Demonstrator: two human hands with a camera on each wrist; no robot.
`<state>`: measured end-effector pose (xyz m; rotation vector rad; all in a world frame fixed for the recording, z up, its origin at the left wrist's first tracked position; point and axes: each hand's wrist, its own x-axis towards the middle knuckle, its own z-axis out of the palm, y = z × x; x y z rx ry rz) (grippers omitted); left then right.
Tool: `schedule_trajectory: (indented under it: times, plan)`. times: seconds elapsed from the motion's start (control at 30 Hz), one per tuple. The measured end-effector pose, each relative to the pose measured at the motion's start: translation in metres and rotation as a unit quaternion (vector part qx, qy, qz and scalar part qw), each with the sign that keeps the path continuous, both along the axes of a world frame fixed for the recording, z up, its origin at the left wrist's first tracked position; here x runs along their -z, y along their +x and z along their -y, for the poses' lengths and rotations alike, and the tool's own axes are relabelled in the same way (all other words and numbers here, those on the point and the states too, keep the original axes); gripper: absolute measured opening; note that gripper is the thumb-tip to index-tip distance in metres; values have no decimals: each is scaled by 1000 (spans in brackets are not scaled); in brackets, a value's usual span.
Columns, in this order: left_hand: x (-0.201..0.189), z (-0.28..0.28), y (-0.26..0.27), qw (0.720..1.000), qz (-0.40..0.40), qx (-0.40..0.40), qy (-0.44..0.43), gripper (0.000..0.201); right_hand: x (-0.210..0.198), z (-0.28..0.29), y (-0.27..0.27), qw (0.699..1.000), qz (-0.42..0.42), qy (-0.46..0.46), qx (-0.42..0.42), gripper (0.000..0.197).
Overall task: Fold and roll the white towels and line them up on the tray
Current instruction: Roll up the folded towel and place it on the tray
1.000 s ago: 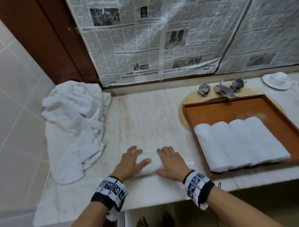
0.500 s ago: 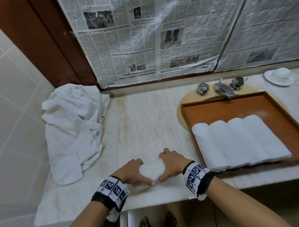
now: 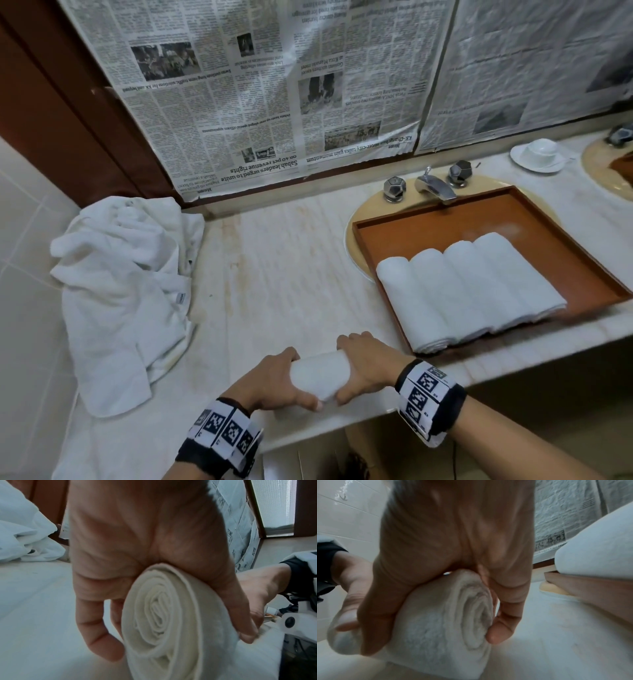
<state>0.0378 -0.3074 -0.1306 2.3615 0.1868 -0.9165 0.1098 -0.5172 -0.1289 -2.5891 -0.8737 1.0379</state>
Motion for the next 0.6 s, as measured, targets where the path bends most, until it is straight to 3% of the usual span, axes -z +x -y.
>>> schedule_trajectory:
  times: [0.23, 0.47, 0.6]
  plan:
    - [-41, -1, 25, 991, 111, 60, -46, 80, -39, 31, -7, 986, 12, 111, 124, 85]
    - [-83, 22, 66, 976, 162, 117, -85, 80, -77, 75, -4, 960, 61, 190, 197, 83]
    - [-99, 58, 97, 962, 188, 162, -110, 86, -85, 114, 5, 939, 104, 223, 239, 97]
